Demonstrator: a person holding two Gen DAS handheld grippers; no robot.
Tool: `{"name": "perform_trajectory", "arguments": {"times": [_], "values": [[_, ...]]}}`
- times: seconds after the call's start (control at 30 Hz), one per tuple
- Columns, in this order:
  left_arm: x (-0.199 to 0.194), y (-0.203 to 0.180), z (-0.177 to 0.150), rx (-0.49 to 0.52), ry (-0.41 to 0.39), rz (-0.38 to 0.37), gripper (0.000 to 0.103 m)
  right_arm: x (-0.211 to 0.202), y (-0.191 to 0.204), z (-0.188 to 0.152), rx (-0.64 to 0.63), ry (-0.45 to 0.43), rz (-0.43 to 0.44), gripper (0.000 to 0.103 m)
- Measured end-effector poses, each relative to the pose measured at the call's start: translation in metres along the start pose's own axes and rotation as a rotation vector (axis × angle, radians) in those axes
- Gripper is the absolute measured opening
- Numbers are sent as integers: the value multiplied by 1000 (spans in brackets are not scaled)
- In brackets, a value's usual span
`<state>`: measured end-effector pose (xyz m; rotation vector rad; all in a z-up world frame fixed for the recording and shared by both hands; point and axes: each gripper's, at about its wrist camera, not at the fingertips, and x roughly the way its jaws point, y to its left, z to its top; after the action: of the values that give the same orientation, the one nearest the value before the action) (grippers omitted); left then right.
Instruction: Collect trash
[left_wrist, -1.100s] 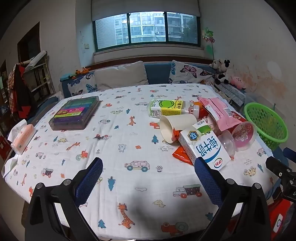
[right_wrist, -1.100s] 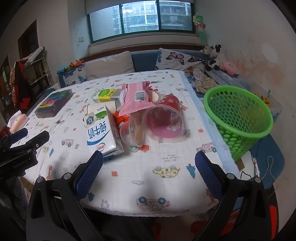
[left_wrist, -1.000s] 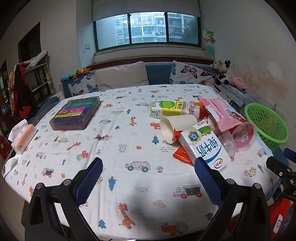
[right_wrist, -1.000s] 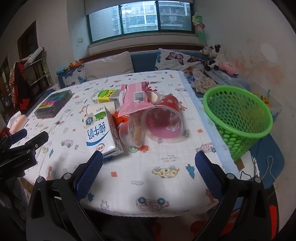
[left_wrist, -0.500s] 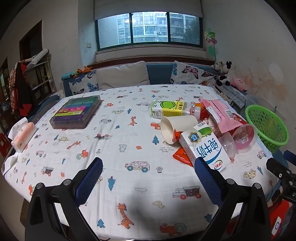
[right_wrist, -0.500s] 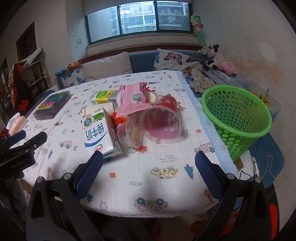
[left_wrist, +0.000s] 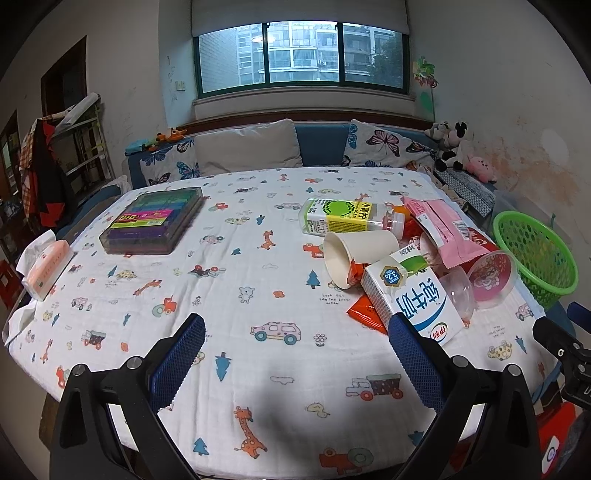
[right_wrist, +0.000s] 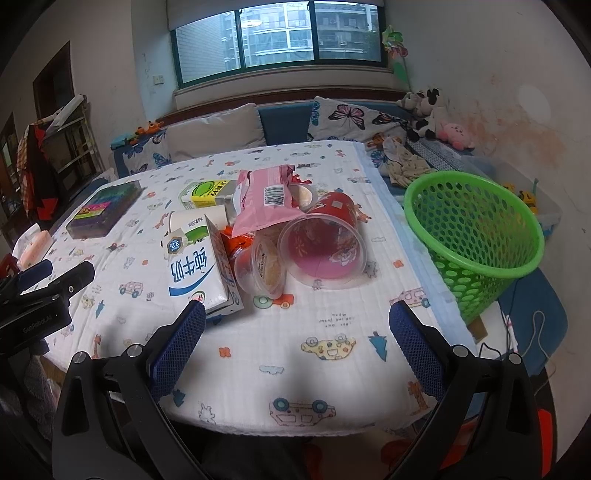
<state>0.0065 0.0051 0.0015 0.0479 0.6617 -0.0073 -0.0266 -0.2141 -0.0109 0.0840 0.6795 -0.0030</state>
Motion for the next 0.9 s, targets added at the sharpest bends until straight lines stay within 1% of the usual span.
{"name": "perform_trajectory", "arguments": {"times": [0.9], "values": [[11,-1,3,-2,25,8,96,8,-3,8,-6,10,6,99]]}}
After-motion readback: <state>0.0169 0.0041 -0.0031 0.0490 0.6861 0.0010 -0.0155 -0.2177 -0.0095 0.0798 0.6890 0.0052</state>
